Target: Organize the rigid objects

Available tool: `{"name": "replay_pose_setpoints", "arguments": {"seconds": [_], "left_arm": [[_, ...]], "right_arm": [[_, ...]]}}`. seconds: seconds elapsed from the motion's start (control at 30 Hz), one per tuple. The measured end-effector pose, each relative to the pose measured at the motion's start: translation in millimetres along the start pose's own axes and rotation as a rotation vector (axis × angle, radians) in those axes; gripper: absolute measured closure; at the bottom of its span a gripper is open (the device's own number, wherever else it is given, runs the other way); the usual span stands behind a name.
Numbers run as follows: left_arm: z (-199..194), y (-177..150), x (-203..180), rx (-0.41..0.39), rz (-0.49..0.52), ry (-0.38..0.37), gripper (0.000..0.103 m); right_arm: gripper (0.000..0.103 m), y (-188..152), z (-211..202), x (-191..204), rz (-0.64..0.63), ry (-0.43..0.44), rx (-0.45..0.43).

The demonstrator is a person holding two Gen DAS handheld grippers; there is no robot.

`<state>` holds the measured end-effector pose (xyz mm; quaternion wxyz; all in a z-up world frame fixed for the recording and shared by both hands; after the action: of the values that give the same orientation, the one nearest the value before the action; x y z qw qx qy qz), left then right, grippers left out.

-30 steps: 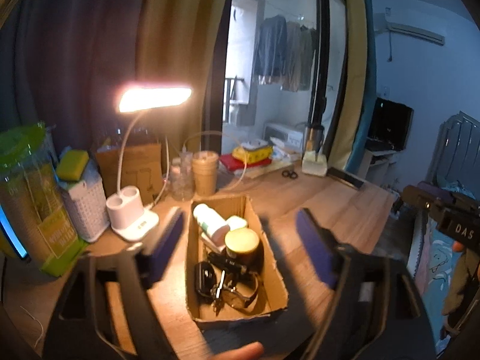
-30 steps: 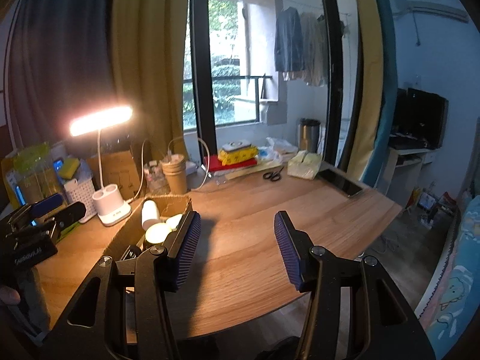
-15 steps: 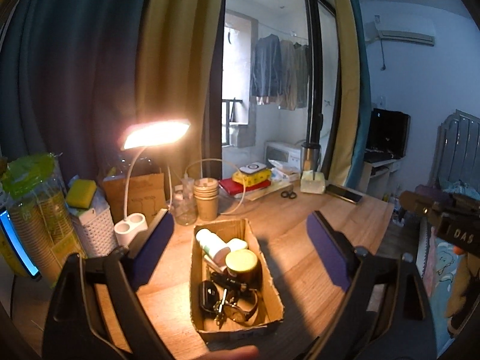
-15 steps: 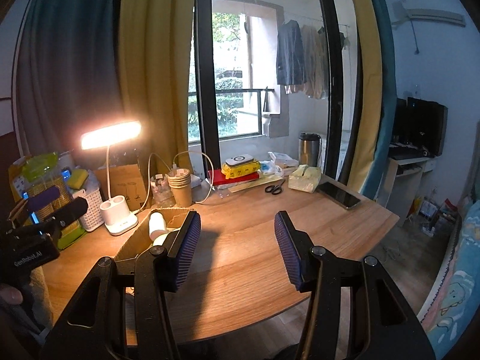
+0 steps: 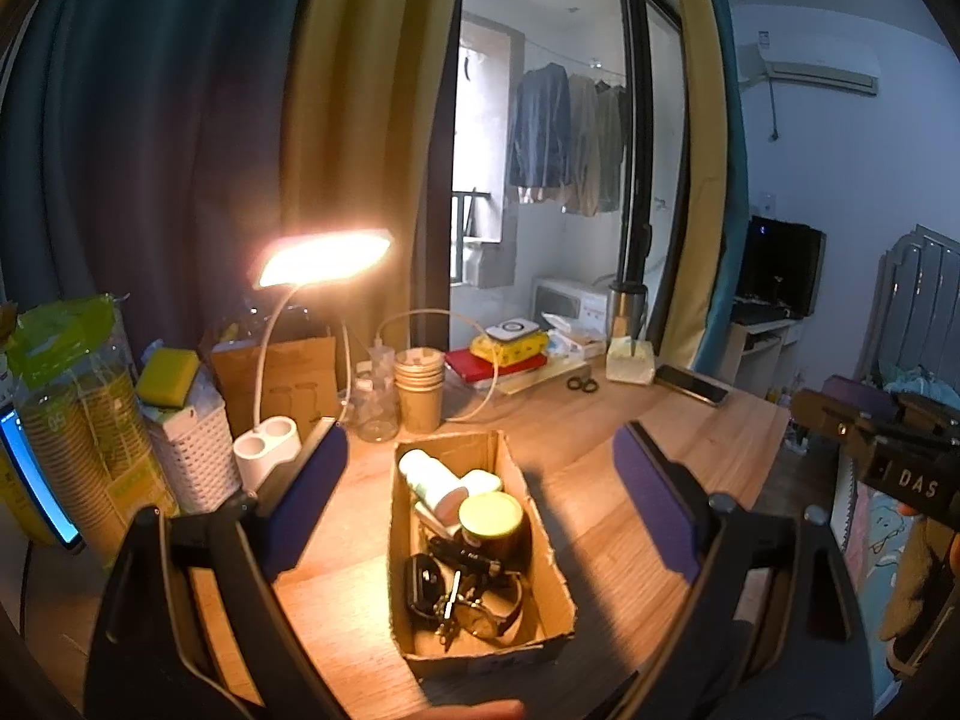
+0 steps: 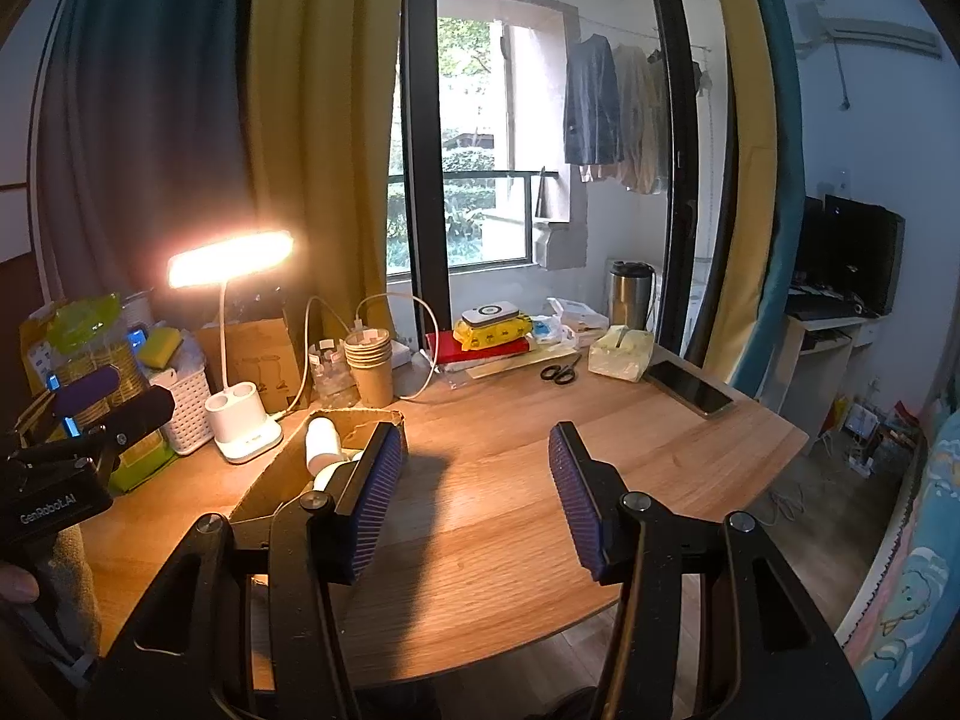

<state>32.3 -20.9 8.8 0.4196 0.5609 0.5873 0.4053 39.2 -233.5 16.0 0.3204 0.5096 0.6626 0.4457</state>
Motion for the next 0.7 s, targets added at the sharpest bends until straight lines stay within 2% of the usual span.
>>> {"name": "replay_pose_setpoints", "arguments": {"seconds": [0.7], "left_arm": [[-3.0, -0.4, 5.6, -0.004, -0.006, 0.006, 0.012]], "right_arm": [[0.049, -1.5, 8.4, 9.2, -0.006, 0.013, 0.015]]}}
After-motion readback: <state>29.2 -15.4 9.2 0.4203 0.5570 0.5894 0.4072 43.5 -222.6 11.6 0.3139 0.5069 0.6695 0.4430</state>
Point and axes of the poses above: each gripper's, at about its wrist camera, not at the fingertips, and z roughly the way its jaws point, x to its left, y to its top, the point moved 3 cm from there along z, roughly the way its jaws point, and after that the axes turned 3 degrees about y, right-handed, at the moved point
